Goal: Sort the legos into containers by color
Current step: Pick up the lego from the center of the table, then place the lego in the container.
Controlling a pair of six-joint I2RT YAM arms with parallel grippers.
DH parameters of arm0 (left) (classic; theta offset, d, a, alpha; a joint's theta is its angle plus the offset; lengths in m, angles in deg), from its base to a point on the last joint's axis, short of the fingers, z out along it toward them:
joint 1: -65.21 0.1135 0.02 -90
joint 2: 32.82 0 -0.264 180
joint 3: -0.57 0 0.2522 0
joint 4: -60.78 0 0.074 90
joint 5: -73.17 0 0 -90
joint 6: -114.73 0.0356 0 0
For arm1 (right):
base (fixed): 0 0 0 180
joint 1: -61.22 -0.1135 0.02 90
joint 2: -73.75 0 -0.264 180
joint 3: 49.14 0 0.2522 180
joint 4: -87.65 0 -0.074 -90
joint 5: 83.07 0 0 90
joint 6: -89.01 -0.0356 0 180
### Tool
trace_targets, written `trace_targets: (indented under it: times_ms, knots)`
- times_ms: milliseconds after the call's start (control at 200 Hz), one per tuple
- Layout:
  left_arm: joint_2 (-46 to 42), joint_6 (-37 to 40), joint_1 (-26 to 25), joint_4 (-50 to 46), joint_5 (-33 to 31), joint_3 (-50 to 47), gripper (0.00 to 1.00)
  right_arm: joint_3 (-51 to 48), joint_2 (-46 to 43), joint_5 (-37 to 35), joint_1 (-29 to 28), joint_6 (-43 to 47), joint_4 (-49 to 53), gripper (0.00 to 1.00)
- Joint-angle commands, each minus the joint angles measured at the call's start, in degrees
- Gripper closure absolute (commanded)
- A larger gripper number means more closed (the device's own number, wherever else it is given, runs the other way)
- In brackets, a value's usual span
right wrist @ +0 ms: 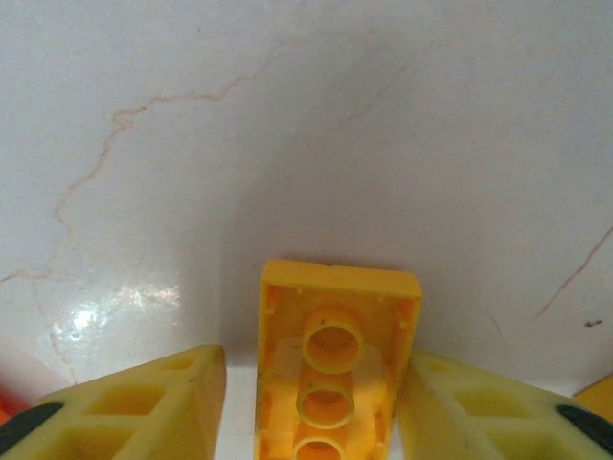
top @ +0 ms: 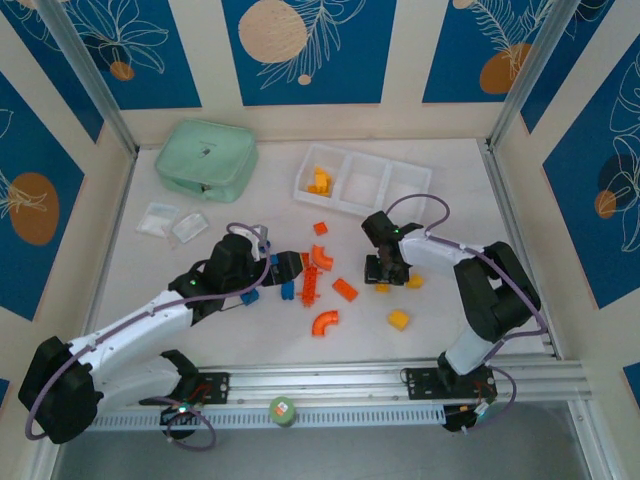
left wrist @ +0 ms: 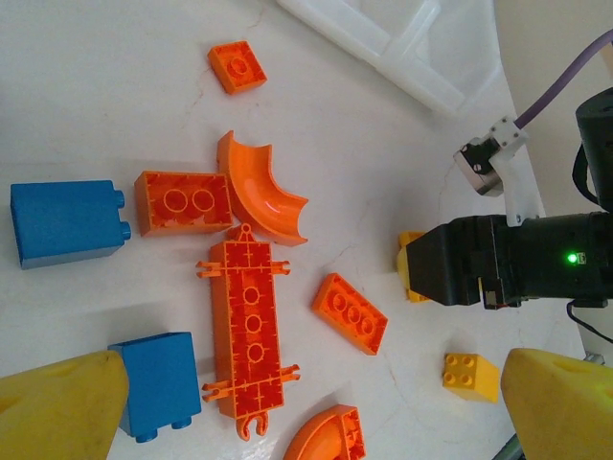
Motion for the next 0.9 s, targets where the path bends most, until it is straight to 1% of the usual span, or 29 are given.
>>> trace_targets:
  times_ms: [0, 225, 415, 540, 630, 705, 895]
  knots:
    - [0.75, 0.95, -0.66, 1.48, -0.90, 1.25, 0.01, 0.42, 0.63, -0.40, -0.51, 0.20, 0.92, 0.58]
    - [1.07, 1.31, -0.62, 1.40, -0.71, 1.76, 0.01, 0.63, 0.16, -0.72, -0.64, 0.90, 1.23, 0.68]
    - [0.48, 1.98, -0.66, 0.74, -0.97, 2.24, 0.01, 1.72, -2.46, -1.05, -0.65, 1.96, 2.41, 0.69]
    - [-0.17, 4.20, -0.48, -1.41, -2.05, 3.69, 0.01, 4.00, -5.01, -1.68, -0.73, 2.83, 3.81, 0.69]
    - [-0.59, 6.05, -0.25, -4.15, -3.64, 5.36, 0.01, 6.79, -5.77, -1.92, -1.24, 4.07, 3.92, 0.69]
    - [-0.72, 7.33, 0.43, -5.68, -3.98, 6.65, 0.01, 10.48, -4.69, -2.53, -1.75, 5.31, 4.06, 0.69]
    - [0.08, 8.73, 3.47, -7.21, -2.62, 8.85, 0.01, 22.35, 1.83, -4.12, -2.64, 8.77, 1.54, 0.69]
